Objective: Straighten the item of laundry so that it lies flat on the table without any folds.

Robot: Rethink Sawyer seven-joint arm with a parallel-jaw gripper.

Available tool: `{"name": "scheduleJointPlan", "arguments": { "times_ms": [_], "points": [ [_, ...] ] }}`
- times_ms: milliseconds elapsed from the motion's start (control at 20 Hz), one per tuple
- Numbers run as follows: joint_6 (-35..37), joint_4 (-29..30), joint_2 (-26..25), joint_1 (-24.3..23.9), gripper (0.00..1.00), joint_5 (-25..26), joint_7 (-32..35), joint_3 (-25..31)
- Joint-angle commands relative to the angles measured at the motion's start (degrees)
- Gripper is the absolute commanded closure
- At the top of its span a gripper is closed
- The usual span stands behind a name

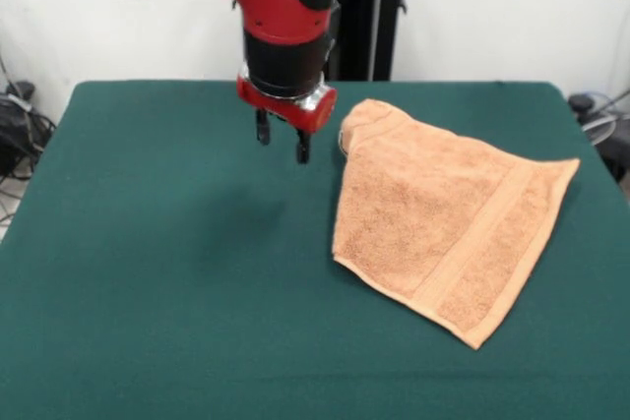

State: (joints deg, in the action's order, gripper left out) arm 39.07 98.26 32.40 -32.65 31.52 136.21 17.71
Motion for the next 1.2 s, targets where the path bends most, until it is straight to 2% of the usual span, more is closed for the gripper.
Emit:
{"name": "scheduleJointPlan", "arguments": {
  "times_ms": [50, 300, 550, 700, 750, 850, 950, 1100, 1200],
  "points": [
    [-11.32, 3.55, 2.38, 1.0, 0.0, 3.89, 1.61, -1.09],
    [-10.97, 3.97, 2.94, 1.52, 0.0, 3.18, 1.0, -1.73],
    [-15.68, 8.09, 7.11, 2.53, 0.0, 7.43, -3.01, -1.18],
    [-18.5, 10.43, 10.29, 4.23, 0.0, 7.31, -0.47, -1.25],
    [-18.7, 8.98, 11.24, 7.96, 0.0, 9.34, 1.78, -4.17],
    [-19.55, 9.06, 12.0, 8.94, 0.0, 8.77, 2.32, -3.6],
    [-14.02, 10.92, 11.11, 7.98, 0.0, 3.37, 3.14, -2.66],
    [-9.04, 14.83, 8.74, 3.69, 0.0, -4.01, 1.06, 2.07],
    [-8.1, 16.23, 7.53, 2.39, 0.0, -6.1, -0.73, 4.0]
  ]
}}
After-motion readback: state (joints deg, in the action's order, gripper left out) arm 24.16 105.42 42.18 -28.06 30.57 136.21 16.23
